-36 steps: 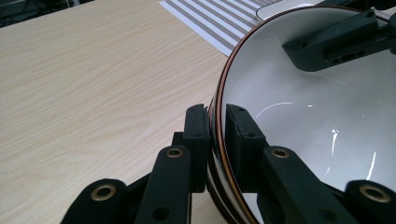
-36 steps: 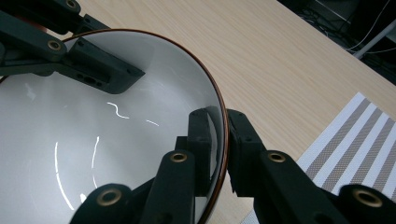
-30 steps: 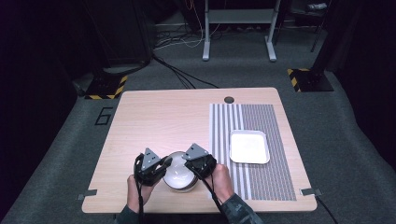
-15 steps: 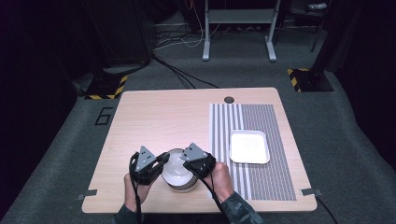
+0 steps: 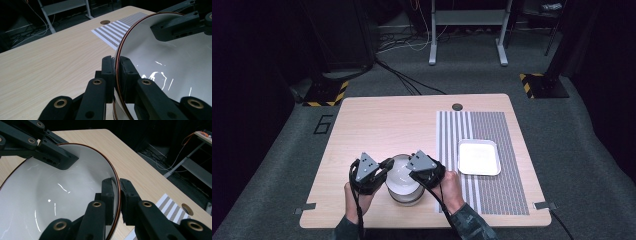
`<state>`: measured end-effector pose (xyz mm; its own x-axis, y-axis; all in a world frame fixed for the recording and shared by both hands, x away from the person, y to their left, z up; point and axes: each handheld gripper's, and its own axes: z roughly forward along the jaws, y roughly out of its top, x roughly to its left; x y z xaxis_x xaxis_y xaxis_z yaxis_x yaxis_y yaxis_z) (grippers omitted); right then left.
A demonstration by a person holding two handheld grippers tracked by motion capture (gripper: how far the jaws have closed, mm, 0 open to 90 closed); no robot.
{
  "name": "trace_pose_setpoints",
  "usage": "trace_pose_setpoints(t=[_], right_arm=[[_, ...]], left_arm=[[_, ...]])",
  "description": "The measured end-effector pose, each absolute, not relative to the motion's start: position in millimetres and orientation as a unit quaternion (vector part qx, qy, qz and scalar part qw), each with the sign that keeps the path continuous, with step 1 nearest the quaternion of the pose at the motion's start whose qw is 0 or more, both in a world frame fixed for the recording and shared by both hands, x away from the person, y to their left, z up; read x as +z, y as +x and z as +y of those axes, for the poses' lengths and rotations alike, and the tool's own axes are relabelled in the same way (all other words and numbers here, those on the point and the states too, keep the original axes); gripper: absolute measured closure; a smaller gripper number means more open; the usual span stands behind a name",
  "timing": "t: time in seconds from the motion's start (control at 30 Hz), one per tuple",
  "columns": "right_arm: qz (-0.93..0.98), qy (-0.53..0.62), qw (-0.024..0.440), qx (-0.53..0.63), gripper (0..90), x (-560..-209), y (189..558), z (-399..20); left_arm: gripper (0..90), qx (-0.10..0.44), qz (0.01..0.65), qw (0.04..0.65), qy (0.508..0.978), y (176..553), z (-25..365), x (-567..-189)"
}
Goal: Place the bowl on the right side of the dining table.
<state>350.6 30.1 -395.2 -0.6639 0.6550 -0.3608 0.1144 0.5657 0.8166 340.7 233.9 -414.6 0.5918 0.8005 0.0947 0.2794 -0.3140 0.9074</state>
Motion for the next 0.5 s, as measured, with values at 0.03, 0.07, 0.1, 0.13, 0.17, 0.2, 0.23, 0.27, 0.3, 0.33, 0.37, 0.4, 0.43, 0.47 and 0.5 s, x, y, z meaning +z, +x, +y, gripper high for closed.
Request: trace_pose_setpoints(t=[0.03,0.07,0.1,0.13,0.17,0.2,0.23,0.27,0.3,0.33,0.37,0.4,0.43,0.47,0.5], right_arm=[[0.819,0.235,0.336,0.402,82.5,-395,351,30],[0.816,0.236,0.338,0.404,82.5,-394,350,29],[0.816,0.236,0.338,0.404,82.5,-394,350,29],[0.816,0.236,0.339,0.405,82.5,-393,351,28],[0.814,0.237,0.341,0.406,82.5,-392,350,27],[0.814,0.237,0.342,0.406,82.5,-391,350,26],[0.814,0.237,0.342,0.406,82.5,-391,350,26],[0.812,0.236,0.346,0.406,82.5,-389,350,25],[0.812,0.237,0.346,0.407,82.5,-389,350,24],[0.810,0.237,0.348,0.408,82.5,-388,350,24],[0.810,0.237,0.348,0.408,82.5,-388,350,24],[0.809,0.238,0.349,0.408,82.5,-387,349,23],[0.809,0.238,0.350,0.408,82.5,-387,349,22],[0.807,0.238,0.354,0.409,82.5,-385,349,20],[0.807,0.238,0.354,0.409,82.5,-385,349,20]], left_arm=[[83.1,0.280,0.355,0.466,0.761,341,234,-415],[83.1,0.280,0.354,0.468,0.760,341,233,-413],[83.1,0.280,0.354,0.468,0.760,341,233,-413],[83.1,0.282,0.352,0.468,0.760,342,232,-412],[83.1,0.281,0.351,0.469,0.760,342,231,-410],[83.1,0.281,0.351,0.470,0.760,342,230,-409],[83.1,0.281,0.351,0.470,0.760,342,230,-409],[83.1,0.283,0.349,0.470,0.760,343,229,-408],[83.0,0.283,0.347,0.471,0.760,343,229,-407],[83.1,0.283,0.347,0.471,0.760,343,229,-407],[83.1,0.284,0.345,0.471,0.760,343,228,-405],[83.1,0.285,0.344,0.472,0.760,343,227,-405],[83.1,0.285,0.343,0.472,0.760,343,226,-404],[83.0,0.285,0.342,0.472,0.760,343,225,-403],[83.0,0.285,0.341,0.473,0.761,344,224,-402]])
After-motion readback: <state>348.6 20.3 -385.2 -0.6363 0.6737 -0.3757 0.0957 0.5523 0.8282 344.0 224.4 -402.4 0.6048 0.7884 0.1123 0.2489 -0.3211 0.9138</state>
